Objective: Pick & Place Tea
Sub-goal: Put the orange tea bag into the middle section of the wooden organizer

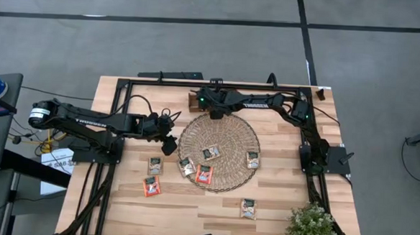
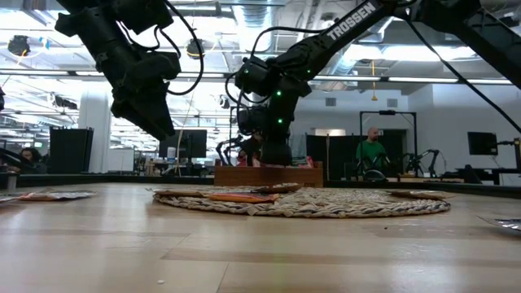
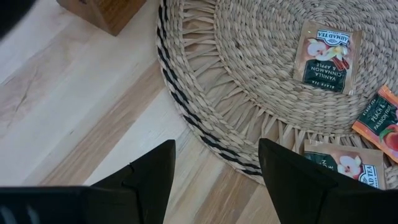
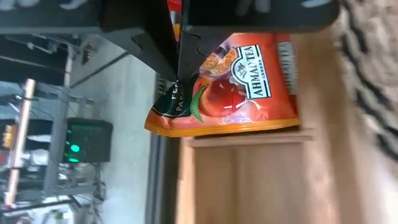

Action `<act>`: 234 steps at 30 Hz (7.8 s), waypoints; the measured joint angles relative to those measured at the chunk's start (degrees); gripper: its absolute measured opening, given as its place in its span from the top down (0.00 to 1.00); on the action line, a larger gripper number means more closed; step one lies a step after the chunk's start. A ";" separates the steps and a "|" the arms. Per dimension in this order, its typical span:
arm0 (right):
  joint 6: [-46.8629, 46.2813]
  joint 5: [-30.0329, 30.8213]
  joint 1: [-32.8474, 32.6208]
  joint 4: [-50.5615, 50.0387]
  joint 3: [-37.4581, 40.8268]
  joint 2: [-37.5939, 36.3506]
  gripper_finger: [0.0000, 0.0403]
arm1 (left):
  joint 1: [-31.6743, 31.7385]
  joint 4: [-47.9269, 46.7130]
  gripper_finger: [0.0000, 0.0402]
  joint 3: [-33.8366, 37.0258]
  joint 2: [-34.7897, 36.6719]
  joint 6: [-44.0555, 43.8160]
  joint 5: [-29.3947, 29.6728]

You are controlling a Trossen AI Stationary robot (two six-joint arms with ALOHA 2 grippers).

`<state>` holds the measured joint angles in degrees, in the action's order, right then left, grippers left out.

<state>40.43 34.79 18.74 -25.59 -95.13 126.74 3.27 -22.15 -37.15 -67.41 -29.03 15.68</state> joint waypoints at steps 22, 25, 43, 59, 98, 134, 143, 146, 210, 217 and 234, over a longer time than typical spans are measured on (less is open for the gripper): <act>-5.31 4.87 -0.81 -3.00 -0.17 -4.04 0.73 | 0.00 0.07 0.45 0.00 0.00 -0.14 0.00; -8.32 6.21 -1.32 -6.08 -0.05 -7.52 0.73 | 0.00 0.22 0.45 0.00 0.00 -0.22 -0.38; -48.63 -8.94 -6.57 -51.96 0.06 -36.19 0.73 | -0.02 0.45 0.45 0.00 0.01 -3.83 -5.54; -73.41 -19.10 -24.29 -26.43 43.65 -66.74 0.73 | -4.94 9.79 0.45 -2.19 -0.32 -6.28 -9.95; -78.97 -16.66 -39.74 2.46 59.84 -67.41 0.73 | -9.34 -2.69 0.45 -30.49 -32.68 13.13 -20.05; -77.86 -16.70 -39.73 2.51 59.82 -67.43 0.73 | -9.76 -7.68 0.45 -36.02 -44.63 18.26 -16.74; -77.90 -16.70 -39.73 2.88 59.82 -67.43 0.73 | -10.29 -8.28 0.45 -36.01 -45.17 18.22 -13.84; -77.90 -16.70 -39.73 2.96 59.82 -67.43 0.73 | -10.36 -8.35 0.45 -36.02 -45.17 18.22 -13.88; -77.92 -16.74 -39.73 3.46 59.82 -67.43 0.73 | -11.66 -19.03 0.99 -43.75 -44.99 14.37 -12.98; -77.74 -18.42 -39.73 7.23 59.82 -67.43 0.73 | -13.59 -26.14 1.00 -51.58 -44.99 16.48 -6.36; -65.84 -19.86 -30.82 19.79 59.78 -67.41 0.58 | -13.86 -25.66 1.00 -64.66 -44.93 25.22 11.60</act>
<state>-25.41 14.92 -12.08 -5.80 -35.35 59.33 -10.59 -47.82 -101.81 -112.33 -3.80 27.29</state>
